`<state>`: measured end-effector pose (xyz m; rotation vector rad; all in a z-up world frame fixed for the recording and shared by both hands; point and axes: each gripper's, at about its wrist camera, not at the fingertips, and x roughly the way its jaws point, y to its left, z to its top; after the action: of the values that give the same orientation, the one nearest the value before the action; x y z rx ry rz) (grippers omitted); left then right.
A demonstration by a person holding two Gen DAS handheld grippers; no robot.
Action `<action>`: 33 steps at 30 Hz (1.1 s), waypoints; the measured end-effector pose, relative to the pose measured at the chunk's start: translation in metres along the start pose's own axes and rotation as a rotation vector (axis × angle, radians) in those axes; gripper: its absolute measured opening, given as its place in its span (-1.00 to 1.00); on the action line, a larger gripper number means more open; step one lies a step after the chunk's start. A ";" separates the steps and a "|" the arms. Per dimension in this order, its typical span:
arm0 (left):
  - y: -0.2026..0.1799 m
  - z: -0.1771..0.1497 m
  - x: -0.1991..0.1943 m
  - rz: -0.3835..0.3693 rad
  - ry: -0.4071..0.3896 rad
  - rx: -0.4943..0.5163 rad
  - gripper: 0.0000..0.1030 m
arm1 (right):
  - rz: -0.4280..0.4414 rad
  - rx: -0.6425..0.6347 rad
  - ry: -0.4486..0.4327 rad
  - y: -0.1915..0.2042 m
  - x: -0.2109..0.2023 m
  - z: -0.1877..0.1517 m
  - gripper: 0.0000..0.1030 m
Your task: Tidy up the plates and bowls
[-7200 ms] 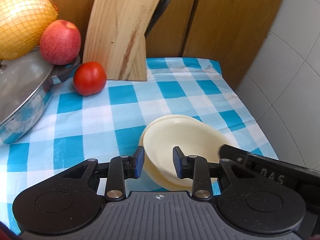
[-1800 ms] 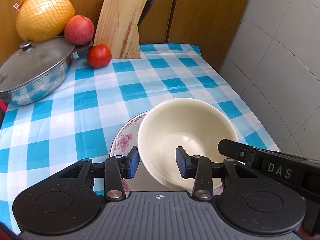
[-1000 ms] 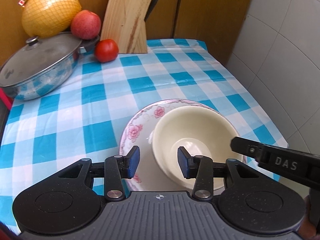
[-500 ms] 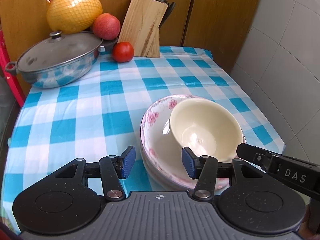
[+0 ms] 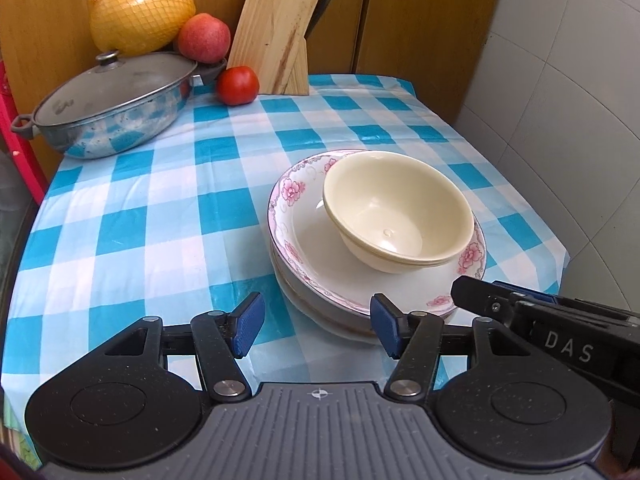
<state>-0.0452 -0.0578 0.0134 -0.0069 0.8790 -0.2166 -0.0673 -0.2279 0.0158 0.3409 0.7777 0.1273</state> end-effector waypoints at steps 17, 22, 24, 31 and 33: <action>-0.004 -0.002 -0.001 0.018 0.001 0.015 0.31 | 0.010 0.007 0.012 -0.002 0.001 -0.003 -0.41; -0.005 -0.001 -0.001 0.020 0.001 0.016 0.30 | 0.011 0.009 0.014 -0.003 0.002 -0.003 -0.41; -0.005 -0.001 -0.001 0.020 0.001 0.016 0.30 | 0.012 0.010 0.015 -0.002 0.002 -0.003 -0.41; -0.005 -0.001 -0.001 0.023 0.002 0.018 0.30 | 0.014 0.012 0.017 -0.003 0.003 -0.004 -0.41; -0.005 -0.001 -0.001 0.023 0.002 0.019 0.30 | 0.013 0.010 0.017 -0.003 0.003 -0.004 -0.41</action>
<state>-0.0477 -0.0619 0.0143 0.0206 0.8788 -0.2036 -0.0681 -0.2287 0.0102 0.3553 0.7932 0.1387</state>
